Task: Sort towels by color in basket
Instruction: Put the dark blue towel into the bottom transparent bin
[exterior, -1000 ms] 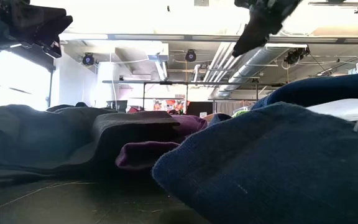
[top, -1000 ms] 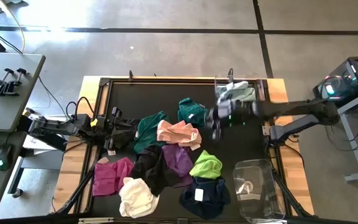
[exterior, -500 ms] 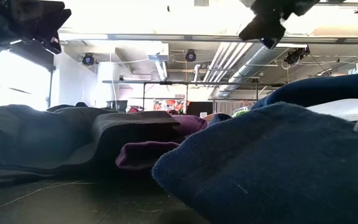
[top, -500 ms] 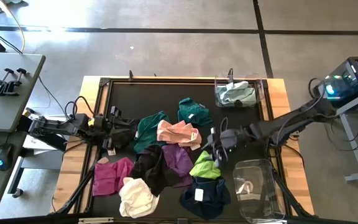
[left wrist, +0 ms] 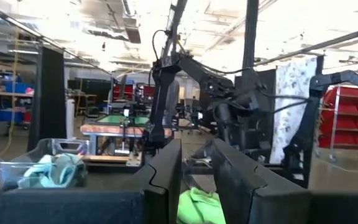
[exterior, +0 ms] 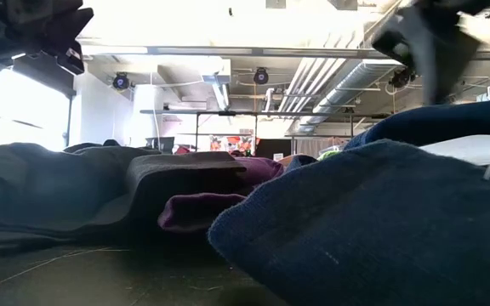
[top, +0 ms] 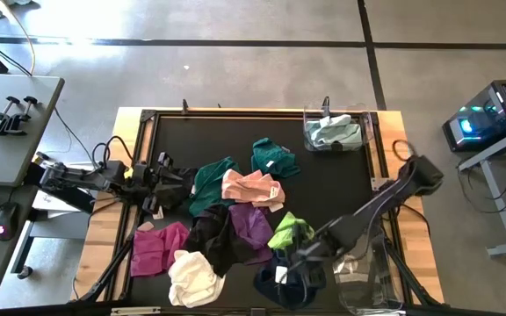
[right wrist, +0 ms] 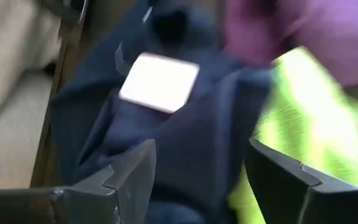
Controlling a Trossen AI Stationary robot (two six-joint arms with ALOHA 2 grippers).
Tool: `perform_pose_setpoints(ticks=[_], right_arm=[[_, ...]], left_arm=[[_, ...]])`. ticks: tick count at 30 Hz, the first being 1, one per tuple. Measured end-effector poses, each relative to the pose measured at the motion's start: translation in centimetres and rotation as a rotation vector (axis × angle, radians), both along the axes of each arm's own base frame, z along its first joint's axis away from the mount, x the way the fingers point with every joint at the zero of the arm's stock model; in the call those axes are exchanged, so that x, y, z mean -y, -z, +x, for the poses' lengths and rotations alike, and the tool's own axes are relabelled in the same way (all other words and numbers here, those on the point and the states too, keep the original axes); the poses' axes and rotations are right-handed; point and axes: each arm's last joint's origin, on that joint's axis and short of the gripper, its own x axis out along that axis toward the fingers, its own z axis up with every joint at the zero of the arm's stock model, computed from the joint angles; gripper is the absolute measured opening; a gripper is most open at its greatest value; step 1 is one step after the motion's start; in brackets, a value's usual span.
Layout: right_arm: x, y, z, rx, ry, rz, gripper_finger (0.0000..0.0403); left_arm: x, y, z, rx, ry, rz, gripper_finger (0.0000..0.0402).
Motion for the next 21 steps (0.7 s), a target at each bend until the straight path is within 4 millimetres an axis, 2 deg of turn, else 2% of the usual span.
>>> perform_pose_setpoints(ticks=[7, 14, 18, 21], right_arm=[[-3.1, 3.7, -1.0, -0.105, -0.013, -0.018, 0.0204], [-4.3, 7.3, -0.5, -0.091, 0.074, -0.091, 0.0153], [-4.5, 8.5, -0.2, -0.106, 0.148, -0.085, 0.0101], [-4.4, 7.6, -0.3, -0.119, 0.195, -0.097, 0.0040]], left_arm=[[0.4, -0.2, 0.3, 0.008, -0.026, -0.013, 0.0078], [0.6, -1.0, 0.4, 0.091, -0.036, 0.048, 0.0078], [0.6, -1.3, 0.4, 0.132, -0.055, 0.091, 0.0078], [0.5, -1.6, 0.3, 0.167, -0.071, 0.119, 0.0078]])
